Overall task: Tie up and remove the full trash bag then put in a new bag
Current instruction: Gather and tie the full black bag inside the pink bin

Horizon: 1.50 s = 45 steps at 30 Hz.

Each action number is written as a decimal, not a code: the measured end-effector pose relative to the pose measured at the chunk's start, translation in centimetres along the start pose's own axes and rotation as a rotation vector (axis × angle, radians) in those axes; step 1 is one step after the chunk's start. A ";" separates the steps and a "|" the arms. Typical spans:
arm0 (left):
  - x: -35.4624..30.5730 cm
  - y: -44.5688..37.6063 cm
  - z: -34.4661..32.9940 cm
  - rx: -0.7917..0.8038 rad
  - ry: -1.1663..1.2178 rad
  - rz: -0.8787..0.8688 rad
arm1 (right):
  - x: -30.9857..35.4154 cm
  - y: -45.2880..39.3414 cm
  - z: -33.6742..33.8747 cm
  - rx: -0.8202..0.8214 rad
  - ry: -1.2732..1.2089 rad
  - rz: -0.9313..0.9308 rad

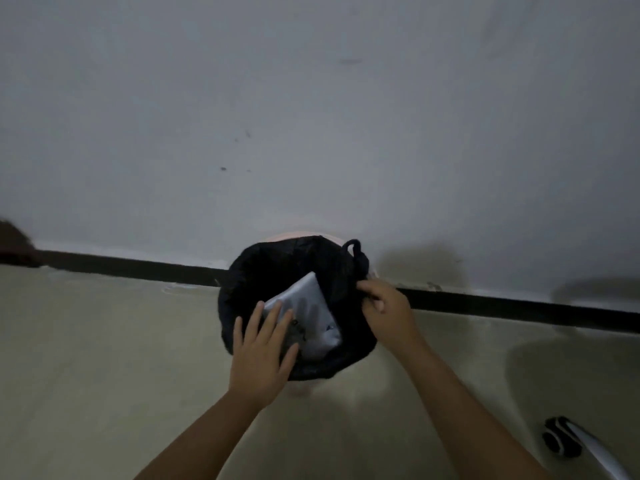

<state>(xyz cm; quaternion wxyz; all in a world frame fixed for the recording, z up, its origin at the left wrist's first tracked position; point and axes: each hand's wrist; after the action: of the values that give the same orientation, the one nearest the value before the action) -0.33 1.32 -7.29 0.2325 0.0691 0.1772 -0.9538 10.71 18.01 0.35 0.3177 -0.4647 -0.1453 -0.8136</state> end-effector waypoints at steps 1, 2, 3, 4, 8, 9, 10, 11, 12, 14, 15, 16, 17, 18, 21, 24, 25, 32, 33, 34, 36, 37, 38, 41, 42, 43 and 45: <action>0.2 0.3 0.4 -0.034 0.045 0.025 | 0.5 0.2 -0.8 0.046 0.127 0.059; 0.6 0.8 0.6 -0.078 0.097 0.070 | 0.6 0.3 -1.7 0.062 0.254 0.097; 1.2 1.2 0.8 -0.139 0.159 0.148 | 0.7 0.4 -2.6 0.044 0.374 0.127; 1.7 1.5 0.8 -0.210 0.234 0.255 | 0.6 0.5 -3.1 -0.004 0.486 0.154; 4.5 3.0 0.5 -0.217 0.641 0.761 | 2.0 0.2 -5.4 -0.077 0.728 0.123; 4.8 3.0 0.2 -0.176 0.675 0.774 | 2.5 0.2 -5.7 -0.083 0.751 0.110; 5.3 3.1 -0.1 -0.141 0.713 0.758 | 2.7 0.1 -6.2 -0.096 0.769 0.120; 5.7 2.9 -0.5 -0.116 0.769 0.738 | 3.1 0.1 -6.7 -0.088 0.771 0.116; 6.0 2.6 -0.7 -0.106 0.845 0.739 | 3.2 0.1 -7.1 -0.085 0.768 0.125; 6.4 1.2 -0.6 -0.122 1.107 0.850 | 3.7 0.2 -7.4 -0.099 0.705 0.149; 6.7 0.4 -0.6 -0.155 1.282 0.933 | 4.2 0.2 -7.6 -0.104 0.682 0.159; 7.2 -0.3 -0.7 -0.191 1.452 1.009 | 4.7 0.4 -7.7 -0.102 0.674 0.171; 7.8 -0.9 -0.8 -0.213 1.587 1.058 | 5.2 0.5 -7.8 -0.105 0.666 0.179; 8.3 -1.3 -1.1 -0.233 1.683 1.099 | 5.6 0.6 -7.9 -0.111 0.655 0.195; 9.9 -2.2 -1.2 -0.249 1.861 1.156 | 6.1 1.1 -8.2 -0.081 0.502 0.079; 9.9 -1.6 0.9 -0.306 1.856 1.192 | 5.8 1.7 -8.0 -0.072 0.390 -0.006; 9.9 -1.0 2.0 -0.332 1.785 1.170 | 5.8 2.1 -7.8 -0.076 0.339 -0.016; 8.7 -1.6 9.9 -0.362 0.995 0.465 | 6.0 1.5 -6.4 -0.194 0.275 0.078; 8.3 -2.8 10.7 -0.378 0.930 0.378 | 6.4 1.0 -6.1 -0.234 0.278 0.085; 7.7 -3.9 11.5 -0.399 0.918 0.328 | 6.9 0.4 -5.6 -0.283 0.264 0.089; 6.0 -6.1 12.7 -0.432 0.944 0.277 | 8.0 -0.4 -4.1 -0.363 0.189 0.101; 5.1 -6.9 13.1 -0.424 0.941 0.239 | 8.3 -0.7 -3.2 -0.378 0.118 0.108; 4.3 -7.5 13.2 -0.384 0.960 0.195 | 8.5 -0.9 -2.4 -0.377 0.024 0.111; 2.5 -8.3 12.8 -0.279 1.073 0.171 | 9.0 -1.0 -0.5 -0.321 -0.267 0.056; 2.3 -8.5 12.5 -0.307 1.076 0.200 | 8.9 -1.1 0.2 -0.335 -0.319 0.039; 2.1 -8.8 12.5 -0.360 1.066 0.241 | 9.0 -1.4 0.9 -0.356 -0.348 0.031; 2.3 -9.4 12.4 -0.464 1.053 0.312 | 8.9 -2.2 2.0 -0.411 -0.407 0.026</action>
<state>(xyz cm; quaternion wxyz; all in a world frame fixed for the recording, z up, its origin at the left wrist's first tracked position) -7.39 3.51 6.58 0.2596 0.5054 0.4603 -0.6822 7.34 17.35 9.06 0.1914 -0.6747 -0.0322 -0.7121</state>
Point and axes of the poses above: each hand's wrist, its own y-axis away from the middle knuckle, its own z-axis out of the back of the hand, x = y × z, and after that the axes turned 9 degrees about -z, right-handed
